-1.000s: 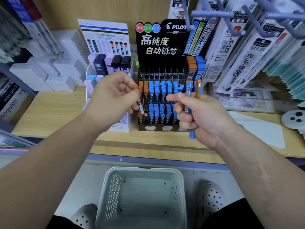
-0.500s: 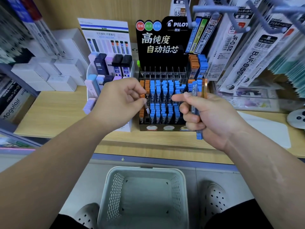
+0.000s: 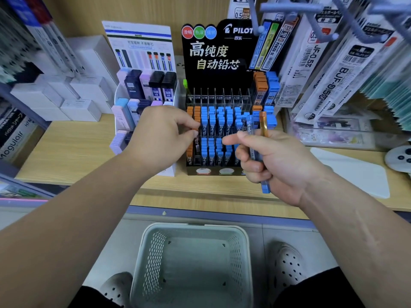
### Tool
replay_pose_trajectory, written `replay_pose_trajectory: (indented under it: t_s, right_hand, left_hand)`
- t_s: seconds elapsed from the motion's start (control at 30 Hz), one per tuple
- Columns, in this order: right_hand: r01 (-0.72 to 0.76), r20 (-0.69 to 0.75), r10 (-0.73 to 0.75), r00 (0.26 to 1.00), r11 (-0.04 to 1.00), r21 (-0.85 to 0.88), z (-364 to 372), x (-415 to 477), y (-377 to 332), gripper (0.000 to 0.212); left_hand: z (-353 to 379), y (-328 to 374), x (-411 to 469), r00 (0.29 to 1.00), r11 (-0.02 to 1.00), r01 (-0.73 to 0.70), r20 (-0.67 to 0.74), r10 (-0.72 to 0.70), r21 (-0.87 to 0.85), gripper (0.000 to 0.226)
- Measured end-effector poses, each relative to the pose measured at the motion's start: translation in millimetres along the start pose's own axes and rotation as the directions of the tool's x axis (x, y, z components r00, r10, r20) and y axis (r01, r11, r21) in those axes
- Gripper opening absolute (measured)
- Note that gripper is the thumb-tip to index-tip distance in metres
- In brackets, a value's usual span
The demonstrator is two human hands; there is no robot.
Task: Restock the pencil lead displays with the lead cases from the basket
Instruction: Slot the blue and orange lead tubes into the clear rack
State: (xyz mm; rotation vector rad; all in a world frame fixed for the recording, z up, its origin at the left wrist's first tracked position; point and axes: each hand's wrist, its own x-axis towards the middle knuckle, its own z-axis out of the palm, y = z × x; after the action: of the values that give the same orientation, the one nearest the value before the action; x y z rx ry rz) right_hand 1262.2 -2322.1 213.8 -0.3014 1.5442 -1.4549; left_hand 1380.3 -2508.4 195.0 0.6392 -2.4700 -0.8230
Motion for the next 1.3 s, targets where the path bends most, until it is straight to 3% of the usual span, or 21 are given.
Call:
replay_pose_trajectory:
  t_s: [0.2,0.37,0.5,0.57,0.63,0.7,0.77,0.83,0.9,1.1,1.3]
  right_hand:
    - [-0.05,0.02,0.05,0.999,0.999,0.009,2.4,-0.7,-2.5,0.027]
    - [-0.039,0.062,0.039,0.997,0.999,-0.006,6.1,-0.6,-1.6,0.029]
    - [-0.02,0.157,0.044,0.987,0.988,-0.153,9.4,-3.4,2.1,0.025]
    - [-0.014,0.182,0.055,0.982,0.976,-0.217,11.1,-4.5,3.3,0.024]
    - [-0.027,0.202,0.074,0.977,0.974,-0.225,13.1,-5.0,2.8,0.022]
    - [-0.038,0.238,0.09,0.967,0.976,-0.214,15.8,-6.3,1.4,0.021]
    - [-0.04,0.278,0.096,0.956,0.979,-0.201,19.2,-7.7,1.0,0.02]
    - [-0.014,0.268,0.075,0.961,0.974,-0.226,22.5,-7.3,3.1,0.019]
    - [0.059,0.189,0.004,0.982,0.943,-0.327,24.9,-4.7,7.4,0.02]
    - [0.257,0.102,-0.254,0.962,0.709,-0.657,27.5,0.5,17.4,0.031]
    - [0.254,0.101,-0.262,0.96,0.657,-0.71,28.0,1.5,15.3,0.026]
  left_hand:
    - [8.3,-6.4,-4.8,0.992,0.981,-0.122,0.05,0.116,0.151,0.011]
    - [14.2,-2.3,-3.7,1.0,0.975,-0.027,0.02,0.023,0.222,0.017]
    - [10.9,-0.4,-2.8,0.999,0.972,0.006,0.037,-0.015,0.233,0.019]
    - [6.8,4.0,-4.4,0.999,0.989,0.03,0.012,-0.032,0.147,0.011]
    - [0.7,18.5,-7.4,0.998,0.992,0.069,-0.006,-0.07,-0.103,0.004]
    - [-5.9,36.8,-11.4,0.995,0.915,0.096,0.057,-0.08,-0.393,0.006]
    - [-8.2,49.3,-15.3,0.991,0.855,0.096,0.127,-0.036,-0.51,0.004]
    - [-7.0,53.2,-17.2,0.991,0.846,0.083,0.135,-0.013,-0.527,0.005]
    - [-4.2,51.7,-18.3,0.99,0.842,0.133,0.117,-0.083,-0.523,0.012]
    - [8.8,58.6,-27.5,0.953,0.85,0.302,0.126,-0.275,-0.432,0.022]
    - [8.7,63.5,-26.4,0.899,0.717,0.422,0.154,-0.41,-0.555,0.025]
